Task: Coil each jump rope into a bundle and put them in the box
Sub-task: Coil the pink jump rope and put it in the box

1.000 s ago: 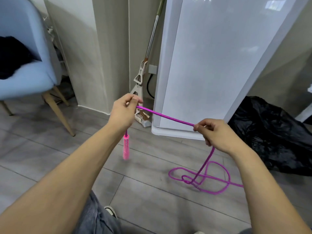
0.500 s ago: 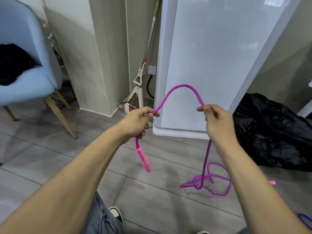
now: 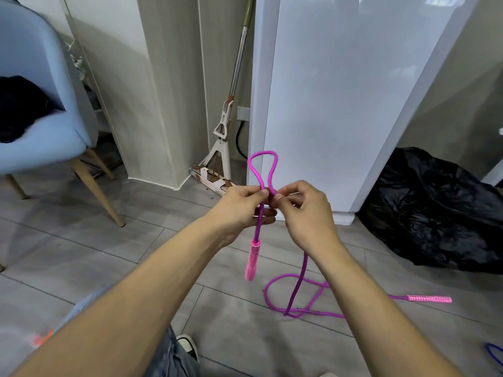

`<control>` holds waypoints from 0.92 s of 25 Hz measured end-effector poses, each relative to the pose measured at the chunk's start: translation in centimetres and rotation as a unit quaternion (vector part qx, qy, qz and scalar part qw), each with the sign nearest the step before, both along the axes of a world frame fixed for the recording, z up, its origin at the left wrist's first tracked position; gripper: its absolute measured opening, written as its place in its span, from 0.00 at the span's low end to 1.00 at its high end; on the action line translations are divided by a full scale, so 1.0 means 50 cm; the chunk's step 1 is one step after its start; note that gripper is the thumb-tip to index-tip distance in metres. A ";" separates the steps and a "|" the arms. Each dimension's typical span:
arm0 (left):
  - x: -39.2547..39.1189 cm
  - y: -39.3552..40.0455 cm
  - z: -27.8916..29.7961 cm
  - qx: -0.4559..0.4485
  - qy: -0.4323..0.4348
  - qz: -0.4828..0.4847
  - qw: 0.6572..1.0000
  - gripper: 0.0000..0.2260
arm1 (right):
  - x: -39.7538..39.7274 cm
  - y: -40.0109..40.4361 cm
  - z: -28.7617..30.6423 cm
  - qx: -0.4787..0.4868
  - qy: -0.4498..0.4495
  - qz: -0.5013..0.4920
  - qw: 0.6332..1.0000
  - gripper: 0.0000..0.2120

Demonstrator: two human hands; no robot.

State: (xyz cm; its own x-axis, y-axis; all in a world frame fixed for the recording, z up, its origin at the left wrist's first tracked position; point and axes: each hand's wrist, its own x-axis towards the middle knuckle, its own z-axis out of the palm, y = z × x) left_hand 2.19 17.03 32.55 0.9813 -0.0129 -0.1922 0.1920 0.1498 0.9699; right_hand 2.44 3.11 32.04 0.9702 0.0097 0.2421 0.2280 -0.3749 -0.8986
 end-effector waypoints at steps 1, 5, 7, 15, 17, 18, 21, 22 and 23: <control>-0.002 -0.005 -0.001 -0.020 0.001 0.005 1.000 0.10 | -0.002 0.005 -0.006 -0.001 0.000 0.006 1.000 0.04; -0.006 -0.014 -0.001 -0.016 -0.016 0.045 0.999 0.10 | -0.003 0.014 -0.015 0.017 0.004 0.043 0.999 0.04; 0.000 -0.012 0.000 -0.013 -0.050 0.092 0.994 0.10 | -0.004 0.012 -0.009 0.008 0.005 0.076 0.997 0.04; 0.045 0.070 0.034 -0.207 -0.040 0.259 0.943 0.09 | -0.001 -0.053 0.030 -0.120 0.137 0.216 0.959 0.09; 0.056 0.100 0.035 -0.243 -0.025 0.287 0.926 0.08 | 0.003 -0.093 0.044 -0.149 0.201 0.256 0.934 0.11; 0.062 0.114 0.034 -0.247 -0.021 0.300 0.921 0.08 | 0.009 -0.119 0.052 -0.175 0.218 0.256 0.925 0.11; 0.073 0.138 0.025 -0.223 -0.018 0.321 0.920 0.09 | 0.034 -0.206 0.065 -0.205 0.208 0.167 0.942 0.12; 0.074 0.139 0.022 -0.207 -0.019 0.321 0.924 0.09 | 0.040 -0.228 0.067 -0.196 0.189 0.131 0.953 0.11; 0.074 0.137 0.021 -0.189 -0.020 0.315 0.930 0.10 | 0.043 -0.241 0.068 -0.190 0.160 0.103 0.963 0.11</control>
State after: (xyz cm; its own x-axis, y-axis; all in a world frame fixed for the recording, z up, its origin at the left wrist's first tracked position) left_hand 5.90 23.86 33.62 0.8229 0.5086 -0.2532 -0.0853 0.5512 0.8300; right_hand 4.61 -8.93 35.43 0.9624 0.2389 -0.1289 0.0664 -0.6677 -0.7415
